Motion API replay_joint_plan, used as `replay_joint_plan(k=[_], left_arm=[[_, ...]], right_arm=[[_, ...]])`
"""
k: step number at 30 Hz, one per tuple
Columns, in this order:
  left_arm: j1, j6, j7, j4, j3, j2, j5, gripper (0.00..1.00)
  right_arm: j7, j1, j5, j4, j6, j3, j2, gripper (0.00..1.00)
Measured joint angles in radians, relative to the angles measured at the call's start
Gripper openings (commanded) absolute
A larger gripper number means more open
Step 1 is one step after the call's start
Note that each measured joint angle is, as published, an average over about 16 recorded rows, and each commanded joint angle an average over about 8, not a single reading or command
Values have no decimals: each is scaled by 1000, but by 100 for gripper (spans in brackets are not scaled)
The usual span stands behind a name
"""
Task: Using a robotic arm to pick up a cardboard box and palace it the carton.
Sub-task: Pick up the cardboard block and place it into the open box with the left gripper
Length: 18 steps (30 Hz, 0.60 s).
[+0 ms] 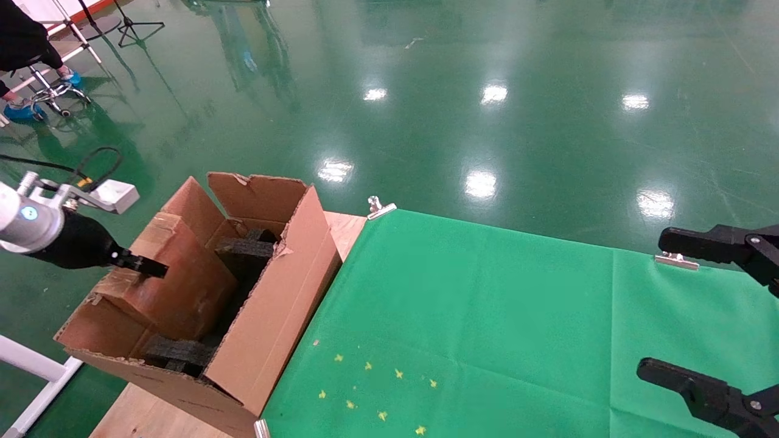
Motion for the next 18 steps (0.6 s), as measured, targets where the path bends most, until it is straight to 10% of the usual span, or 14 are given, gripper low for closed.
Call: replay_joint_plan(k=[18], left_arm=[[104, -104, -6, 52, -25, 45, -38, 0]], right_arm=[[0, 0, 0, 0, 0, 0, 0, 100]])
